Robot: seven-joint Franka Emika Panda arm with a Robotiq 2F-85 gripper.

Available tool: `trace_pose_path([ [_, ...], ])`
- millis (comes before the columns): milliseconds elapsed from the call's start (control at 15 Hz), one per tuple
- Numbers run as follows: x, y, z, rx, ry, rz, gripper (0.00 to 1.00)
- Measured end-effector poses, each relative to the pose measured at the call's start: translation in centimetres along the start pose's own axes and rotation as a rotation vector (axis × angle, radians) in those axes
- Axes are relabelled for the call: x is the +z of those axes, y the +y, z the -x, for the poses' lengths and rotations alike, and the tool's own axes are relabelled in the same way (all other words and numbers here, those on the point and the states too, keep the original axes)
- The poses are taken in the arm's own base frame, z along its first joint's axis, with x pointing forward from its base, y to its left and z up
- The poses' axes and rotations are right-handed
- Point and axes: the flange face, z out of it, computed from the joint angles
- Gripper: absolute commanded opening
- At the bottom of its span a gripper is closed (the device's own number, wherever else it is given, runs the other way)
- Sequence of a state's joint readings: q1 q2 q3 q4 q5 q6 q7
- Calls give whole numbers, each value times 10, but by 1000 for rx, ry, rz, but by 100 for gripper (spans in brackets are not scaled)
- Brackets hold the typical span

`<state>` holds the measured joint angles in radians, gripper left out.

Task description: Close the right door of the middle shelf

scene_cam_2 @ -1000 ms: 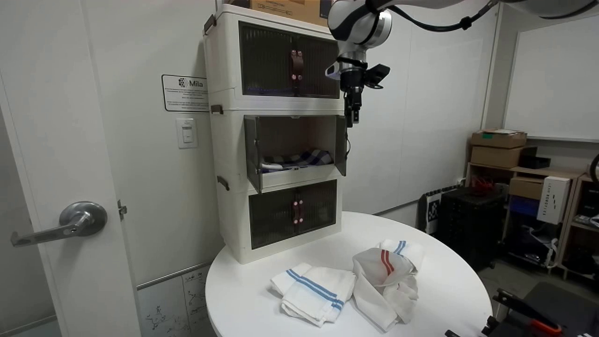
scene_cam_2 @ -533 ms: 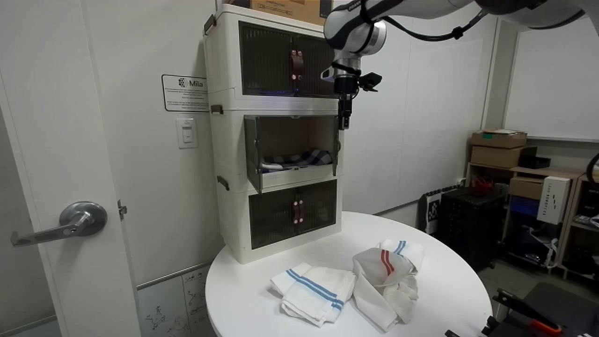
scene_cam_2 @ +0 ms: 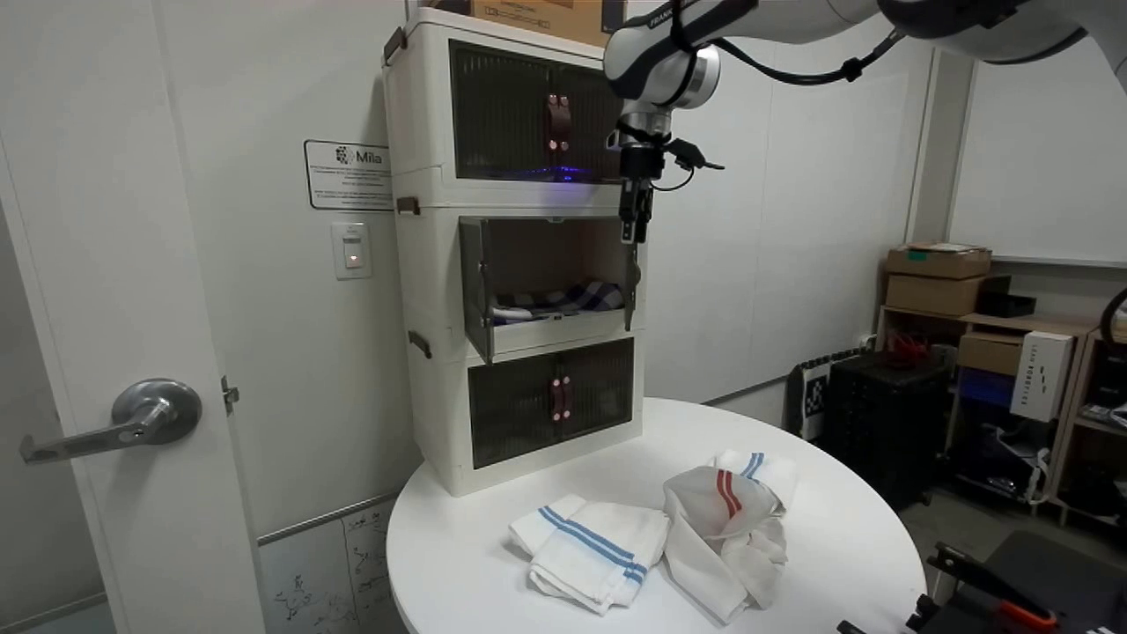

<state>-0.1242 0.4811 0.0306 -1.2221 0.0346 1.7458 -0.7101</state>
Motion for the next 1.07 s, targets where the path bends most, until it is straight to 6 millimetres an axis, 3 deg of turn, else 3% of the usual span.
trace_pose_path([
  [600,4,-5,-13,83,11,1,100],
  [1067,9,-24,-40,36,55,18,100],
])
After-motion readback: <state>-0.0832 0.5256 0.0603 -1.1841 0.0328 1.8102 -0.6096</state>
